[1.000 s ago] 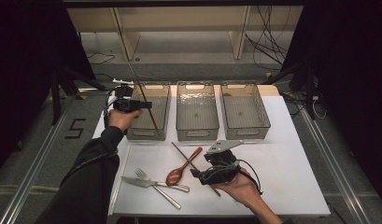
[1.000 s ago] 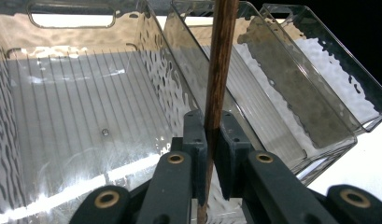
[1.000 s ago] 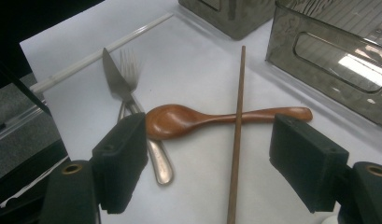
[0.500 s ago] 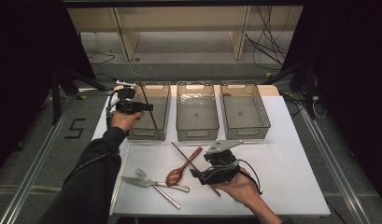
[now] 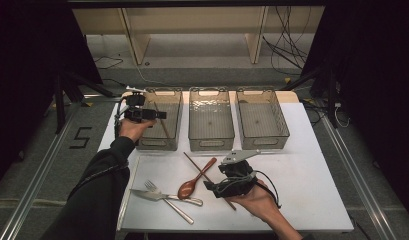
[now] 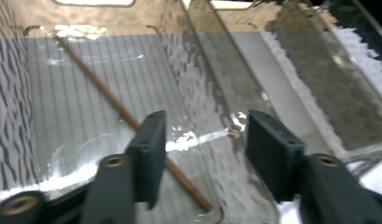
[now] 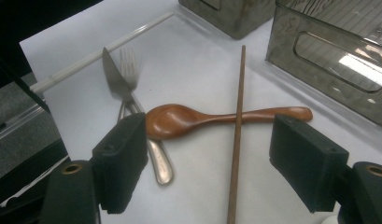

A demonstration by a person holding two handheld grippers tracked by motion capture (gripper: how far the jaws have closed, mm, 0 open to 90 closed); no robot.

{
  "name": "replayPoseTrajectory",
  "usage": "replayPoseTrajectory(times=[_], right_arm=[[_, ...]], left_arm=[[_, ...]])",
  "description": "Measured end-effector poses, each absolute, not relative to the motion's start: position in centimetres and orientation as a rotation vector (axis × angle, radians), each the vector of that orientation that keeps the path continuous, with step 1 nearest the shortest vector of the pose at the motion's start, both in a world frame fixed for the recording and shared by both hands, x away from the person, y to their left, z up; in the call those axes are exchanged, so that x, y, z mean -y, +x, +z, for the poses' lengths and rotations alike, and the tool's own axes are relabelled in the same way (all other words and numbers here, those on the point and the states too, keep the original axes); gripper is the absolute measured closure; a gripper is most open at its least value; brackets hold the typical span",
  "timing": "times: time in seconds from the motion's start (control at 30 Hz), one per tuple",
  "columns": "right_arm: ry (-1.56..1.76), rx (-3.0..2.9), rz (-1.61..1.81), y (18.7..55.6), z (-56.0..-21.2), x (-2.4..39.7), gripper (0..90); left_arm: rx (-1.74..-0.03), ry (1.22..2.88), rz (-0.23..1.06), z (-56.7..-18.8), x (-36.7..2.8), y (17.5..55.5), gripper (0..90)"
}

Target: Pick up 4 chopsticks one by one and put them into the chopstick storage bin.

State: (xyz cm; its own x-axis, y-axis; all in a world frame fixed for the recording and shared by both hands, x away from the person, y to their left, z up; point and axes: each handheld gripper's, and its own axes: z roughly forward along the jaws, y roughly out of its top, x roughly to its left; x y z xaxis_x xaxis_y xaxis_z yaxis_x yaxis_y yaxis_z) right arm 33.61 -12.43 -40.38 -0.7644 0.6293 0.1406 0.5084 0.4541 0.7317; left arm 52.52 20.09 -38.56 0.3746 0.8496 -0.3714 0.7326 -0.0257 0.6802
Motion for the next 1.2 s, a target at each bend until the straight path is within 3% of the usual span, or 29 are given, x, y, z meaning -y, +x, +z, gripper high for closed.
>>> replayPoseTrajectory(times=[0.17, 0.23, 0.43, 0.83, 1.2], right_arm=[[1.012, -2.559, 1.174, 33.7, -40.5, 12.4, 28.9], [1.023, -2.565, 1.152, 33.9, -40.7, 12.4, 28.9], [1.066, -2.602, 1.061, 34.7, -41.9, 12.3, 32.0], [1.105, -2.704, 0.855, 35.8, -44.1, 11.5, 40.3], [1.134, -2.736, 0.77, 36.3, -44.8, 11.3, 57.6]], left_arm=[[-1.282, 1.768, 0.167, -37.0, -20.5, 49.6, 25.3], [-1.24, 1.742, 0.172, -36.4, -20.8, 48.2, 23.5], [-1.154, 1.701, 0.182, -35.7, -21.4, 44.3, 21.4], [-1.009, 1.753, 0.2, -38.0, -20.5, 39.0, 15.8], [-0.976, 1.748, 0.205, -39.7, -19.7, 36.3, 15.7]])
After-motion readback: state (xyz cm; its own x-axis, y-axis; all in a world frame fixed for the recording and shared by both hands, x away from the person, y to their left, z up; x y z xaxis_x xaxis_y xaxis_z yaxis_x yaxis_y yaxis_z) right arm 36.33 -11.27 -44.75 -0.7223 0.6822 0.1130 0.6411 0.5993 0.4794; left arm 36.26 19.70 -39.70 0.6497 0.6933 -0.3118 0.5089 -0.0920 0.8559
